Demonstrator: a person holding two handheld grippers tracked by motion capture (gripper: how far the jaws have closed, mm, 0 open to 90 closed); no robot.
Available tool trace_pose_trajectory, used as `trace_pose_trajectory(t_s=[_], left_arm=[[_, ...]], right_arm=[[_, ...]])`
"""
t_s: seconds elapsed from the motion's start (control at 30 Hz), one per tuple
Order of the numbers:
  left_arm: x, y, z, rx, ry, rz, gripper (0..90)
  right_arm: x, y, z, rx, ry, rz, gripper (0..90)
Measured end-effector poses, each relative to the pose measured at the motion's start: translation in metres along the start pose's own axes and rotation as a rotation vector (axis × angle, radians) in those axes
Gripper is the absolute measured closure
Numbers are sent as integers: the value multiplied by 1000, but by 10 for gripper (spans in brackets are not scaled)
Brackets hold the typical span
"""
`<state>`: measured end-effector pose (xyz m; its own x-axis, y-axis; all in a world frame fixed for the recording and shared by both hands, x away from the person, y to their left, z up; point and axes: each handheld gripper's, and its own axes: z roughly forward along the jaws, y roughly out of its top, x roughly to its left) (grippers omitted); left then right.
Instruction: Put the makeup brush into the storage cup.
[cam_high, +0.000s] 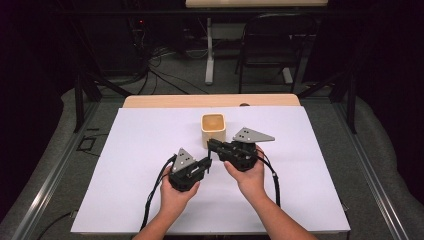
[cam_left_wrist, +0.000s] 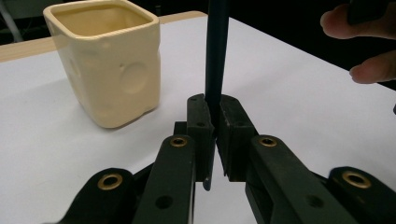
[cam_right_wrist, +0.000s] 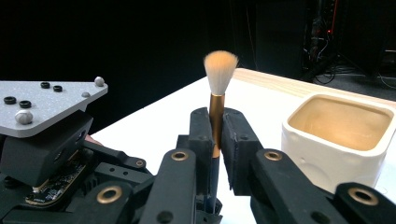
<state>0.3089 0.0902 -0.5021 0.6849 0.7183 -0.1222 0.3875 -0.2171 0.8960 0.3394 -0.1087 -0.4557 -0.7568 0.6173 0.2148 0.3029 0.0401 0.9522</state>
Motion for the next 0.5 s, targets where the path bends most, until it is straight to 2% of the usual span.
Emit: trace_pose_trajectory(t_s=[0.5], left_arm=[[0, 0, 0, -3, 0, -4, 839]], right_arm=[[0, 1, -1, 8, 4, 0, 837]])
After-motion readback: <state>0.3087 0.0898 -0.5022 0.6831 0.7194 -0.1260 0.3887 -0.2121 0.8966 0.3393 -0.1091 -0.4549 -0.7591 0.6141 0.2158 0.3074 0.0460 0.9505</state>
